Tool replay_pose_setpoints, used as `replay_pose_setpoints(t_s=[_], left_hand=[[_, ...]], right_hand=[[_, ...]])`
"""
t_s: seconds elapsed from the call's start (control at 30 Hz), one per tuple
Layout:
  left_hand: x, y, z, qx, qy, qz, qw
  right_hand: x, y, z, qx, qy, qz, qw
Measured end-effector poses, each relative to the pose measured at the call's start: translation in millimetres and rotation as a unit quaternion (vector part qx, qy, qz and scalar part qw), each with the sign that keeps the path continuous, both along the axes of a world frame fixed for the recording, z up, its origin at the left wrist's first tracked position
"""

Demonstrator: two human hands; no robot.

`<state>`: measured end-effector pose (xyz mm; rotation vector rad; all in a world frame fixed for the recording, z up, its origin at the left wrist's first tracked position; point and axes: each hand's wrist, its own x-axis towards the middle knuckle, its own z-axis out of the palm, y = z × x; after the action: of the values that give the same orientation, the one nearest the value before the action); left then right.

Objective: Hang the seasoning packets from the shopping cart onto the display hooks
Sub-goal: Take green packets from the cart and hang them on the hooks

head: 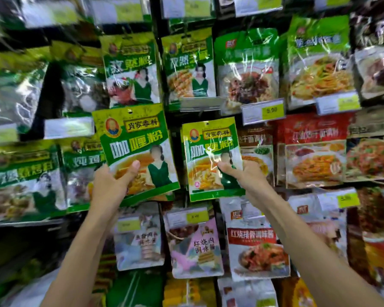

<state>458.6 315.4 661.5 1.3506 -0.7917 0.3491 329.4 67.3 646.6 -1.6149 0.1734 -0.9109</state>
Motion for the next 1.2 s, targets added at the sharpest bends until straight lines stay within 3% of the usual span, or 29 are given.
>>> replay_pose_setpoints(t_s=[0.43, 0.9, 1.07, 1.2], left_hand=[[20, -6, 4, -0.044, 0.022, -0.01, 0.999], [23, -11, 4, -0.027, 0.018, -0.027, 0.999], [24, -15, 2, -0.028, 0.014, -0.042, 0.999], [23, -19, 0, -0.023, 0.012, -0.042, 0.999]], right_hand=[[21, 1, 2, 0.048, -0.003, -0.006, 0.999], [30, 2, 9, 0.059, 0.018, -0.049, 0.997], [54, -4, 12, 0.051, 0.065, -0.116, 0.99], [68, -7, 12, -0.021, 0.113, -0.158, 0.981]])
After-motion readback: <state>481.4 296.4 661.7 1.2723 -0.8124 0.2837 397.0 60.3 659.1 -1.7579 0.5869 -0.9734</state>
